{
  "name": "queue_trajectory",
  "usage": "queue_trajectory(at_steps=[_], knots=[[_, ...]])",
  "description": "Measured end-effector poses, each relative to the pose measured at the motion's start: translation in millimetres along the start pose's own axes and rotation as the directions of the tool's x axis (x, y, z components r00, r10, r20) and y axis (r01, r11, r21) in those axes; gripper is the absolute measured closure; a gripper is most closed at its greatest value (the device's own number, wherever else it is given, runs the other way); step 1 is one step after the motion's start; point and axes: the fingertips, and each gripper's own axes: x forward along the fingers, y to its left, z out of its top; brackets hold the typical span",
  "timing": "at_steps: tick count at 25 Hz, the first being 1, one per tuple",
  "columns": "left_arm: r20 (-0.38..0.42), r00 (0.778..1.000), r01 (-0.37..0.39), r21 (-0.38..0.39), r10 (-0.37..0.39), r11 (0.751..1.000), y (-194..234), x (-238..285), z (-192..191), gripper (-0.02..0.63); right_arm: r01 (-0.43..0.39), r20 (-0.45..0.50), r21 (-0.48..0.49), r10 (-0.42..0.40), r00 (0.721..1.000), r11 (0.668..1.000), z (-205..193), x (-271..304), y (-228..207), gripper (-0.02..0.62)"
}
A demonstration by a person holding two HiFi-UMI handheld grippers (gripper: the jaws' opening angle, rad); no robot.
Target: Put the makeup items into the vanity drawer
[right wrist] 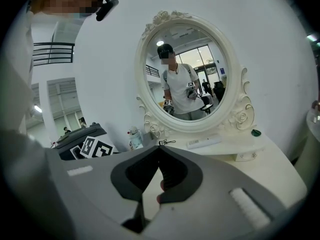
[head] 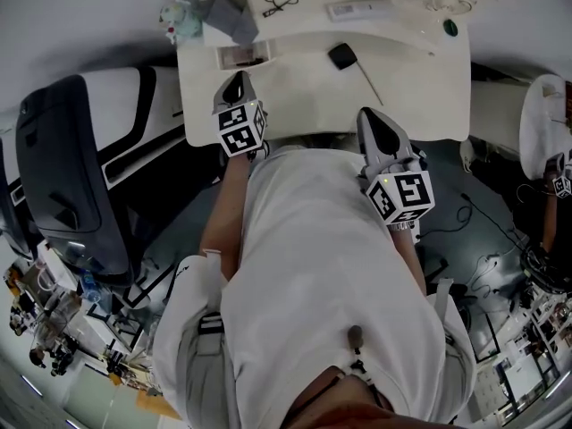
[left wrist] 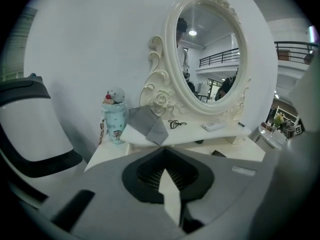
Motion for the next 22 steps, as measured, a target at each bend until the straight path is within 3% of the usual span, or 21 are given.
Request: queue_trajectory(at_steps=[6, 15, 19, 22], knots=[[0.068, 0.993, 0.092, 0.003, -0.092, 0.996, -38, -35, 13, 0.600, -0.065, 0.006, -0.018, 0.065, 0.998, 0.998, 3, -6, 2, 0.588], [0.132, 0.985, 0.119, -0.021, -0.116, 0.993, -87, -71, 16, 0.600, -0.146, 0.011, -0.028, 0.146, 0.989, 0.989, 8, -27, -19, 0.588], [0.199, 0.970, 0.147, -0.034, -0.137, 0.989, -119, -91, 31, 0.600, -0.184, 0.005, -0.032, 0.184, 0.983, 0.982, 7, -38, -31, 0.588], [0.278, 0.954, 0.133, -0.062, -0.111, 0.989, -137, -111, 43, 0.600, -0.207, 0.010, -0.037, 0.207, 0.978, 0.978, 8, -47, -38, 0.588]])
